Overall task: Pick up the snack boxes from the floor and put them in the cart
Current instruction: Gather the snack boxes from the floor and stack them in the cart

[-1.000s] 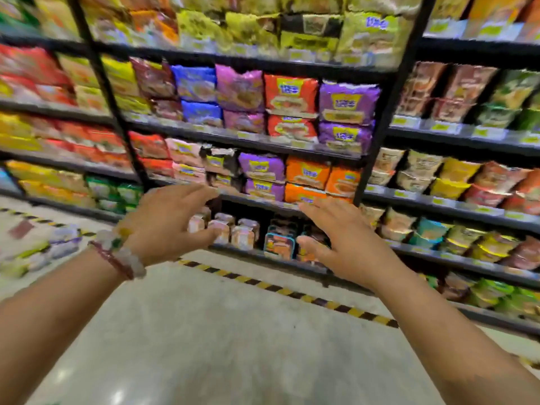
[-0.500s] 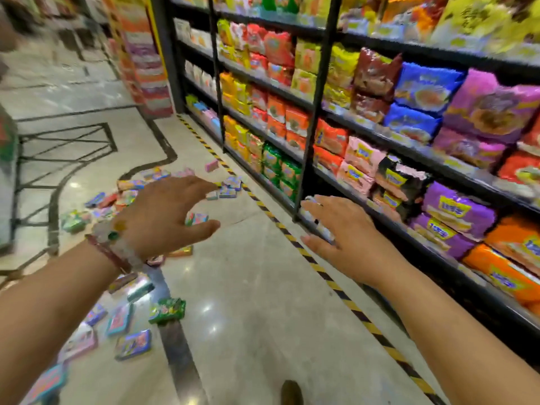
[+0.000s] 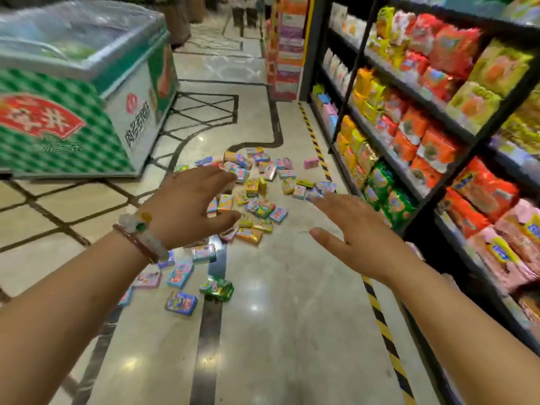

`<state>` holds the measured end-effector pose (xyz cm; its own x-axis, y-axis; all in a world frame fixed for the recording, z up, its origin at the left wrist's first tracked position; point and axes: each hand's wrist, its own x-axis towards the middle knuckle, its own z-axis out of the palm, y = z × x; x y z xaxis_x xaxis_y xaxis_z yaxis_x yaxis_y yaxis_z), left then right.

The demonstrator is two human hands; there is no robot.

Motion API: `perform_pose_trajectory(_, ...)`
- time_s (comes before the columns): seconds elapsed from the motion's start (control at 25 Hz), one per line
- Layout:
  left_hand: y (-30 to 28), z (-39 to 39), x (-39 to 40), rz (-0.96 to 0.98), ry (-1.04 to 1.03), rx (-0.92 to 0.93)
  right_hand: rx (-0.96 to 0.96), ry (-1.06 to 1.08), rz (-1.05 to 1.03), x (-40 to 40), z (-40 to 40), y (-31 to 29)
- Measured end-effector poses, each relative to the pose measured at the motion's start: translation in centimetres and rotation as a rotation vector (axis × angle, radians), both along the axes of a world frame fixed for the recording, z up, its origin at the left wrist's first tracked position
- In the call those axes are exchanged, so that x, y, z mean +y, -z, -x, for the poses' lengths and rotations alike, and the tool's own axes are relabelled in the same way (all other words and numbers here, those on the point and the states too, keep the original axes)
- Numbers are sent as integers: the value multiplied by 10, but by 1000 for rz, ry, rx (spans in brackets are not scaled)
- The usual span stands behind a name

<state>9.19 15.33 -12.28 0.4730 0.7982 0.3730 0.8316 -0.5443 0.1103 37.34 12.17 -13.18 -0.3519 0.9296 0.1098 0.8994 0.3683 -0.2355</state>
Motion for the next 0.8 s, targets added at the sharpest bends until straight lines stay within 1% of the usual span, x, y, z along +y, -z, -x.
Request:
perform_pose_trajectory(0.04,4,7,6,19,-37,-2,7,-34,17,17,7,5)
perform_pose_trajectory(0.16,18,34,21,-8,-117,22,32,-133,38,63,38,19)
perform_pose_trajectory(0.24,31,59,38,30,-178,3,43,-182,64,95,64,32)
perform_pose_trajectory(0.36,52,99,70,145,-276,-34,52,-219,97,142,107,50)
perform_pose_trajectory(0.56,83,177,155,226,-320,-18,85,-223,148,232,187,86)
perform_pose_trajectory(0.68,112,221,210,219,-333,10,106,-219,177,289,235,126)
perform_pose_trajectory(0.8,170,248,252,221,-358,2,141,-209,231,336,266,190)
